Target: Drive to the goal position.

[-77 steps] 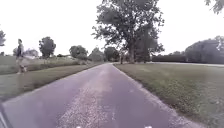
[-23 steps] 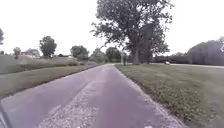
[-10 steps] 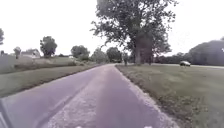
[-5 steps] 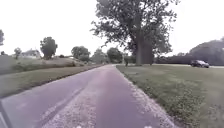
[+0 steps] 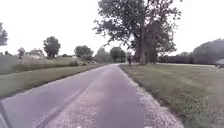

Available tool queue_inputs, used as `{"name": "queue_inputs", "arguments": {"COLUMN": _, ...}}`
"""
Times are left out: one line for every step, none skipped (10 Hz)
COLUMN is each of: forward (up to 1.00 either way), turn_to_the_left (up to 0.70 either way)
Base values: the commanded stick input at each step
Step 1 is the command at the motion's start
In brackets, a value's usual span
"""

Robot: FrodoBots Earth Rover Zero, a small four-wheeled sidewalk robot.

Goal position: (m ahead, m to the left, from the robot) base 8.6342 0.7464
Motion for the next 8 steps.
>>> {"name": "queue_inputs", "arguments": {"forward": 0.7, "turn_to_the_left": 0.0}}
{"name": "queue_inputs", "arguments": {"forward": 0.7, "turn_to_the_left": 0.0}}
{"name": "queue_inputs", "arguments": {"forward": 0.7, "turn_to_the_left": -0.01}}
{"name": "queue_inputs", "arguments": {"forward": 0.7, "turn_to_the_left": 0.0}}
{"name": "queue_inputs", "arguments": {"forward": 0.7, "turn_to_the_left": 0.0}}
{"name": "queue_inputs", "arguments": {"forward": 0.7, "turn_to_the_left": 0.0}}
{"name": "queue_inputs", "arguments": {"forward": 0.7, "turn_to_the_left": 0.0}}
{"name": "queue_inputs", "arguments": {"forward": 0.7, "turn_to_the_left": -0.02}}
